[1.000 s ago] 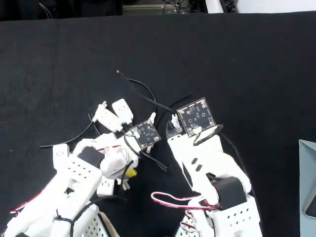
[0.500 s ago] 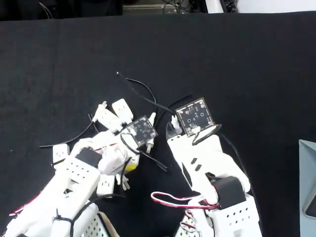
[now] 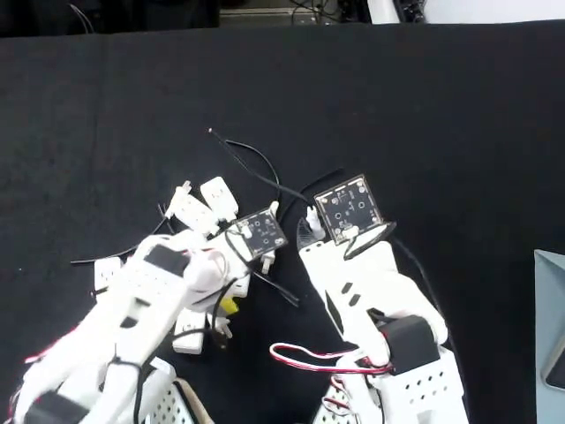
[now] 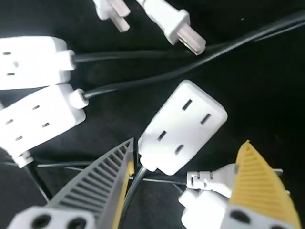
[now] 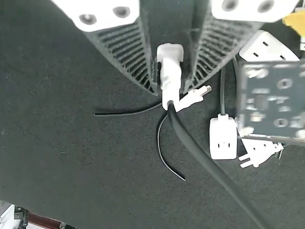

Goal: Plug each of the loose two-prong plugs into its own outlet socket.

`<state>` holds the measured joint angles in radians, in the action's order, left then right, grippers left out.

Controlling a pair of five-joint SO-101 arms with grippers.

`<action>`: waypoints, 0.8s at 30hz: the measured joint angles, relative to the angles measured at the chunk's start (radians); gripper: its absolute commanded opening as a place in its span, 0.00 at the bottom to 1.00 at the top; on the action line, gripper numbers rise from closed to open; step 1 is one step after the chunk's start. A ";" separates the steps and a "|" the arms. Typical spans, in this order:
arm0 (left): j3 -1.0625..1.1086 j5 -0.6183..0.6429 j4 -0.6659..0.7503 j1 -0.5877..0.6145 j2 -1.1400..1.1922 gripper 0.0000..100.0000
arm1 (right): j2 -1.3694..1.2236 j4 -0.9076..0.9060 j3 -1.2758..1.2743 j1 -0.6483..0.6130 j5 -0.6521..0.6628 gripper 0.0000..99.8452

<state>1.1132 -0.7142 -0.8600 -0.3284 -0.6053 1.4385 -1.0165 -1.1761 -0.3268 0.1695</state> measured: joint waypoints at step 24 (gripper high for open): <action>-0.146 -0.006 0.017 0.078 0.232 0.09 | 0.000 0.000 0.000 0.000 0.000 0.01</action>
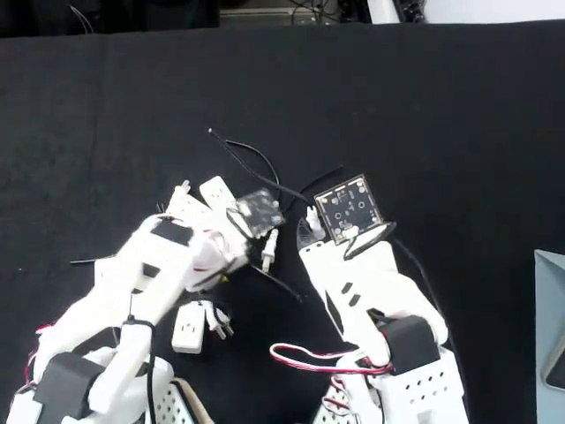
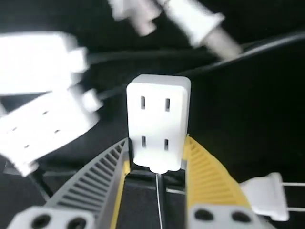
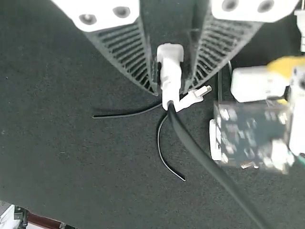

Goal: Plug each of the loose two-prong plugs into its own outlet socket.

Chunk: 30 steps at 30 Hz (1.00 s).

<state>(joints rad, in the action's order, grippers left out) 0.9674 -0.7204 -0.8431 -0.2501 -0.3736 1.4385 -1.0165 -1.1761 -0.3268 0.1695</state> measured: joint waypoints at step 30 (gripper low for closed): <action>0.051 0.261 -0.141 0.235 -0.394 0.30 | -0.031 0.057 -0.044 -0.172 0.000 0.01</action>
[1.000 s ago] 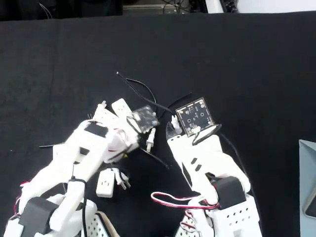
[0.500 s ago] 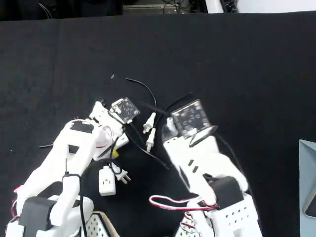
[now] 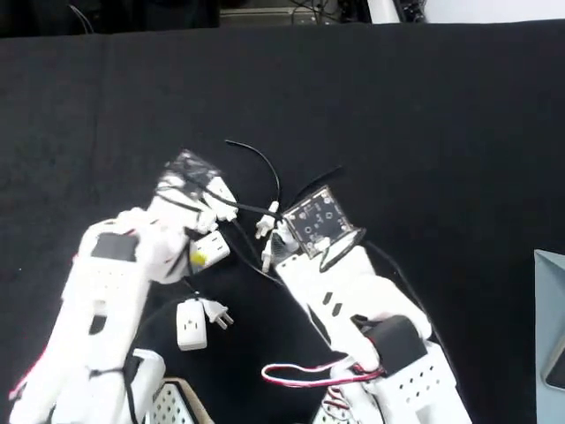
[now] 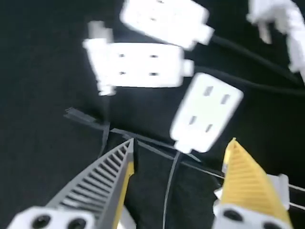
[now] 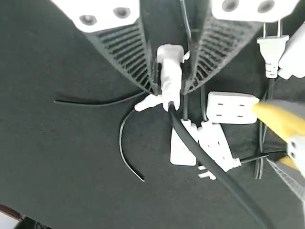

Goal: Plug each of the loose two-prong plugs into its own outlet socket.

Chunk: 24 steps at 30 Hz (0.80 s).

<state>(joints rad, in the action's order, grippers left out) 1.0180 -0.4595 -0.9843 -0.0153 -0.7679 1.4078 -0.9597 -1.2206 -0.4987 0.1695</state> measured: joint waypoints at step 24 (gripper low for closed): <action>0.425 0.255 0.178 0.278 -0.483 0.30 | -0.516 0.532 -0.017 -0.187 -0.206 0.01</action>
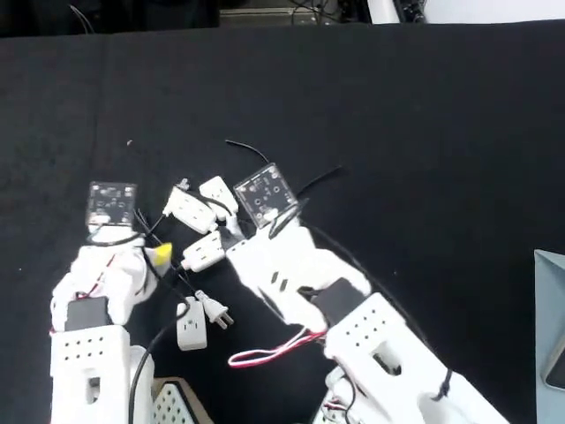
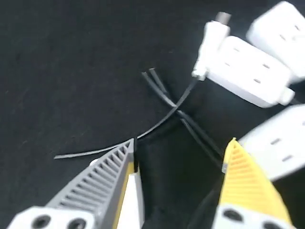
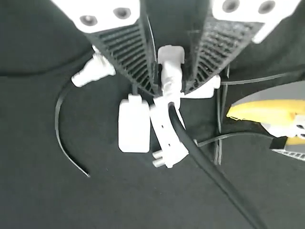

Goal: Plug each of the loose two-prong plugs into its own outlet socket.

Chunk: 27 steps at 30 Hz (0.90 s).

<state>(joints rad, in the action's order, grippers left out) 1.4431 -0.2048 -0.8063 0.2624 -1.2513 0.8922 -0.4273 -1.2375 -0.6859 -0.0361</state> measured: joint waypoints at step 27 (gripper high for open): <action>-0.020 0.187 0.118 -0.031 -0.002 0.30 | -0.219 0.457 -0.161 -0.051 0.000 0.01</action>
<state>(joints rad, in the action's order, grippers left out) 1.4231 -0.0176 -0.6882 0.2317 -1.2528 0.6728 0.0299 -1.3986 -0.7365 -0.0361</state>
